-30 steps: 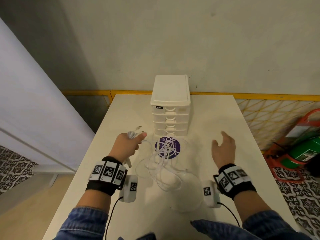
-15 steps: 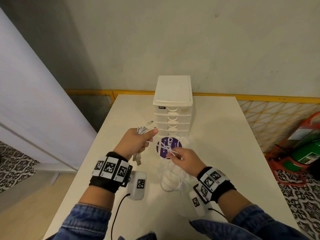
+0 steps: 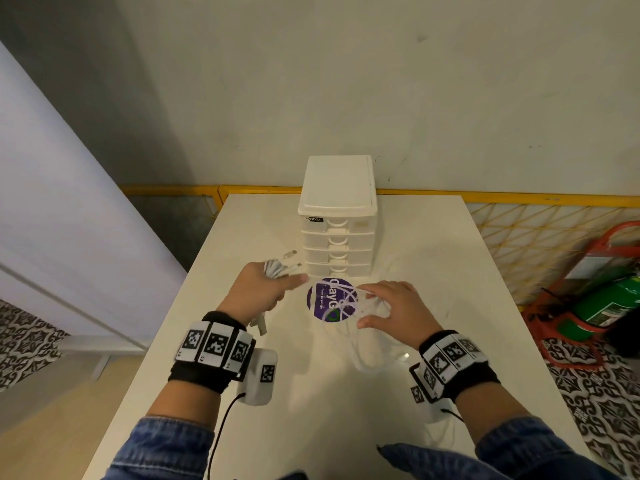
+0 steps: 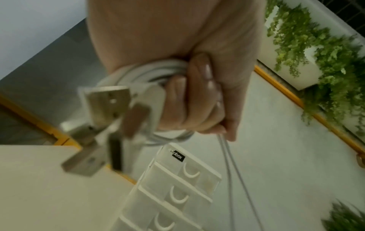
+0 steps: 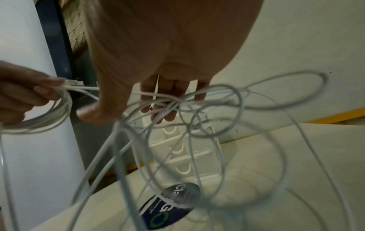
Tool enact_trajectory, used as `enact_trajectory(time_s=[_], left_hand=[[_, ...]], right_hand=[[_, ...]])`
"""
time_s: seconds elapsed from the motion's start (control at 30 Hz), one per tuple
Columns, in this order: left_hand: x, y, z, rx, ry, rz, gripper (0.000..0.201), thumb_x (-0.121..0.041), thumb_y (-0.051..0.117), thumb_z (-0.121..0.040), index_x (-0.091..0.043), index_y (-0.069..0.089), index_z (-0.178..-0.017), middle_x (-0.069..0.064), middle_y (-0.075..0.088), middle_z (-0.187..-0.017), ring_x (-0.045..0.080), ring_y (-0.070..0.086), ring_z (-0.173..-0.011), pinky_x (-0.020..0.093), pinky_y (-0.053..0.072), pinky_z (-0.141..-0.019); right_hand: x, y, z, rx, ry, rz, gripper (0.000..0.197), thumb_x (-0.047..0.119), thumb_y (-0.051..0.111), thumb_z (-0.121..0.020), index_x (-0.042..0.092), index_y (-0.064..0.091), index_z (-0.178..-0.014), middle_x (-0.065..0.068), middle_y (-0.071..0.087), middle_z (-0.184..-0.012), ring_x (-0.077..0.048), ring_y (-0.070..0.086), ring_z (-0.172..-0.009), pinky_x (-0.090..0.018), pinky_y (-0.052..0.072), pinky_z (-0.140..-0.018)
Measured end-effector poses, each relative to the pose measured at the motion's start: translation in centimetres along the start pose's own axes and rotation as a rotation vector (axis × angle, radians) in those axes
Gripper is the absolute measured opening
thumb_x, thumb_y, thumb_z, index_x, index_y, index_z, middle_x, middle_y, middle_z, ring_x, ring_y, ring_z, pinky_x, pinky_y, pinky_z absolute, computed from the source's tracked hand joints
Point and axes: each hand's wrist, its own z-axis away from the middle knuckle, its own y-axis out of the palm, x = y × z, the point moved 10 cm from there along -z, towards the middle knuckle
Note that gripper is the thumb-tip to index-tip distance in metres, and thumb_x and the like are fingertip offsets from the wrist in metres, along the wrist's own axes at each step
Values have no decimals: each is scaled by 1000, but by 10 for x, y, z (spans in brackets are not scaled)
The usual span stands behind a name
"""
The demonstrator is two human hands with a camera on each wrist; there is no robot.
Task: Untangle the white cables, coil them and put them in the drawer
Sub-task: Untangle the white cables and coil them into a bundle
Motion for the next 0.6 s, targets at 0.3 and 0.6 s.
enact_trajectory(time_s=[0.3, 0.6], left_hand=[[3, 0, 1, 118, -8, -75, 32, -27, 78, -76, -9, 51, -74, 4, 39, -52, 12, 31, -39, 21, 28, -41], [28, 66, 20, 436, -95, -114, 37, -27, 65, -89, -11, 50, -59, 3, 36, -46, 13, 27, -37, 21, 21, -40]], right_hand=[[-6, -25, -4, -220, 74, -37, 22, 13, 63, -85, 15, 70, -106, -5, 65, -90, -21, 60, -82, -28, 45, -72], [-11, -49, -13, -265, 179, 124, 45, -2, 55, -78, 21, 65, -115, -3, 61, -117, -24, 52, -113, -35, 38, -94]])
